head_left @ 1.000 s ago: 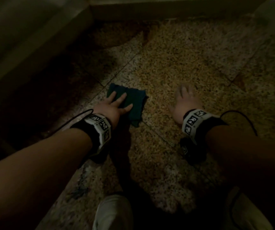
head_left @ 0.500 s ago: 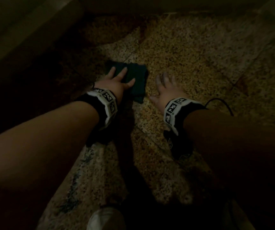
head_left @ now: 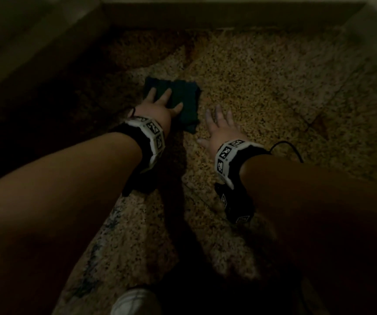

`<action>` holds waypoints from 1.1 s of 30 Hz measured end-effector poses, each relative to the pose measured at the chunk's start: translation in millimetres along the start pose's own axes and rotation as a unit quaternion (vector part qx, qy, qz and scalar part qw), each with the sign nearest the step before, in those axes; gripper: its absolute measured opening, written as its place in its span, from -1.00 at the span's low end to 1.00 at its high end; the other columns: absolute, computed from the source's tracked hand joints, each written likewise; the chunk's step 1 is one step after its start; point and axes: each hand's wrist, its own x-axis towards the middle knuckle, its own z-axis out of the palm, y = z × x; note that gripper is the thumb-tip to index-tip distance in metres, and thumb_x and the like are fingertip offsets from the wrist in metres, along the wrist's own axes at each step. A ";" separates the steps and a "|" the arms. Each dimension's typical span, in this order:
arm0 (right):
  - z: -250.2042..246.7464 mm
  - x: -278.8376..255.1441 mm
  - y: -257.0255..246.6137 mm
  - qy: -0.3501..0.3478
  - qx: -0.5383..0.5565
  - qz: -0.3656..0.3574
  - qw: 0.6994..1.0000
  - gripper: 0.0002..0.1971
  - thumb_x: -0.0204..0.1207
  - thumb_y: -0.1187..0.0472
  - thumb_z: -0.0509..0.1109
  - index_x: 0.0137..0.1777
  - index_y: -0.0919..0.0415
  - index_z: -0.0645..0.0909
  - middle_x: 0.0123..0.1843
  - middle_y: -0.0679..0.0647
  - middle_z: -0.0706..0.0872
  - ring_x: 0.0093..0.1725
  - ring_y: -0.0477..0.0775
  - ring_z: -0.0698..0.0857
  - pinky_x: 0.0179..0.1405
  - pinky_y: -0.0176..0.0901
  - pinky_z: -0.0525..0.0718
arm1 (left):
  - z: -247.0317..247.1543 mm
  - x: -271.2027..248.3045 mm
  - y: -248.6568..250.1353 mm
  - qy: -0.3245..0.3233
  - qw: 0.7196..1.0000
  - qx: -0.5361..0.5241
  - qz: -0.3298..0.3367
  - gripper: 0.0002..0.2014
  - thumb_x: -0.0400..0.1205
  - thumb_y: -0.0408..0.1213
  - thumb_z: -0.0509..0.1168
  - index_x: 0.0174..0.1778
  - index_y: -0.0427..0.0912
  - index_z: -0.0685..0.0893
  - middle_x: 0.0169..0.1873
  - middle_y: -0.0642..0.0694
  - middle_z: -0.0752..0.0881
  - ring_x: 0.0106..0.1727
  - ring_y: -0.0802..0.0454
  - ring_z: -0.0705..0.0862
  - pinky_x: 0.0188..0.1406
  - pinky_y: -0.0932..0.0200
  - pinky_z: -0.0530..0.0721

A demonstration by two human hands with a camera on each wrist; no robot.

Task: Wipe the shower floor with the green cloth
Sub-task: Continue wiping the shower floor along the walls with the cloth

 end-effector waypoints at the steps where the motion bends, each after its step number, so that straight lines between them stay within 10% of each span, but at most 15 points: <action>1: 0.1 -0.6 -1.2 0.003 -0.005 0.003 1.000 -0.24 0.70 -0.12 0.09 0.66 -0.01 -0.36 0.65 0.00 -0.46 0.65 0.20 -0.35 0.60 0.18 -0.16 | 9.3 -8.0 -4.7 -0.001 1.000 -0.004 0.003 -0.11 0.61 -0.58 0.13 0.62 0.31 -0.14 0.62 0.08 -0.36 0.64 -0.16 -0.31 0.59 -0.20 0.15; 11: 0.4 -6.2 -12.1 0.029 -0.046 0.027 0.998 -0.19 0.63 -0.26 0.08 0.67 0.01 -0.32 0.68 0.09 -0.37 0.66 0.28 -0.28 0.62 0.20 -0.04 | 74.5 -54.3 -44.4 0.002 1.000 -0.008 0.008 -0.19 0.67 -0.52 0.06 0.62 0.31 -0.15 0.62 0.05 -0.38 0.64 -0.14 -0.32 0.57 -0.10 0.15; 33: 4.3 0.7 -9.0 -0.011 0.001 0.032 0.999 -0.18 0.64 -0.24 0.08 0.64 -0.07 -0.42 0.62 0.03 -0.53 0.63 0.27 -0.39 0.59 0.24 -0.18 | -37.4 36.3 -9.2 0.035 0.998 0.055 -0.006 -0.10 0.62 -0.35 0.28 0.61 0.30 -0.21 0.63 0.01 -0.34 0.65 -0.22 -0.25 0.53 -0.33 0.07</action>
